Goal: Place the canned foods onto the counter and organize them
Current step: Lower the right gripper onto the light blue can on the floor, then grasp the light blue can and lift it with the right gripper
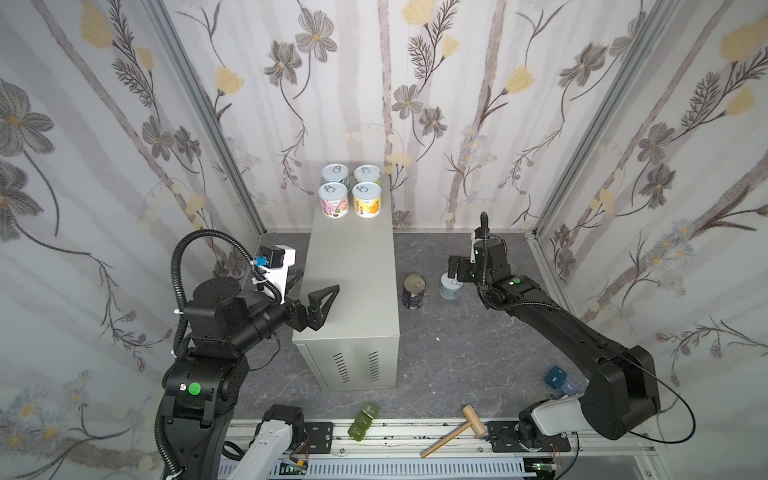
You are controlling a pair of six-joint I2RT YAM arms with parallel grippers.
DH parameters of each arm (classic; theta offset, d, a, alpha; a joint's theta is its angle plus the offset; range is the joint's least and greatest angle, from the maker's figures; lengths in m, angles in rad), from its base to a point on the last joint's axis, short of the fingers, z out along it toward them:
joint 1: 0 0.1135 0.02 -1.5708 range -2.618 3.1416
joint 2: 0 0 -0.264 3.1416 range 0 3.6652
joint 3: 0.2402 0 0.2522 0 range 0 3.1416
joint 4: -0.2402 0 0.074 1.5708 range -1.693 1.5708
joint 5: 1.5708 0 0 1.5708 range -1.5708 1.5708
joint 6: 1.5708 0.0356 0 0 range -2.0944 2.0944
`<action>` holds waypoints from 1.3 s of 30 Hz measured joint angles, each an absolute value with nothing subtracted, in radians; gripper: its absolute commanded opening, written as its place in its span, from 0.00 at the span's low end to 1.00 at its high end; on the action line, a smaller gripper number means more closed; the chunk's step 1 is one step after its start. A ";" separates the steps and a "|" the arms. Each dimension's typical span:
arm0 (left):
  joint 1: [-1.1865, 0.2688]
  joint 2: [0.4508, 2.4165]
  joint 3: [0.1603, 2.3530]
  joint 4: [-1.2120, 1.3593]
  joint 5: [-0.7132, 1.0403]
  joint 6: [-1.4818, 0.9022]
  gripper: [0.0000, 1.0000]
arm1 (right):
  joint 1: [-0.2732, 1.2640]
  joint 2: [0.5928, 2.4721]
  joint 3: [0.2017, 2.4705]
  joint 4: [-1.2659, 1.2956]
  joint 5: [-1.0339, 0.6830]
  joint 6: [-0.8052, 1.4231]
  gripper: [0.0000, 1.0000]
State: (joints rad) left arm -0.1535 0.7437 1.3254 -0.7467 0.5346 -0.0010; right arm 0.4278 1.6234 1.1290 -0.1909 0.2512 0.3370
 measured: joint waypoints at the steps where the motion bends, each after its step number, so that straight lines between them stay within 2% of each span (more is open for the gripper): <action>1: -0.154 0.741 1.326 -0.752 0.535 -0.002 1.00 | 0.422 1.646 1.129 -0.193 0.245 0.341 1.00; 21: -0.154 0.726 1.333 -0.798 0.524 -0.004 1.00 | 0.382 2.064 1.291 -0.229 0.133 0.385 0.97; 32: -0.154 0.740 1.335 -0.798 0.525 -0.007 1.00 | 0.384 2.119 1.316 -0.227 0.141 0.385 0.87; 39: -0.154 0.745 1.337 -0.798 0.525 -0.007 1.00 | 0.385 2.130 1.317 -0.228 0.162 0.384 0.71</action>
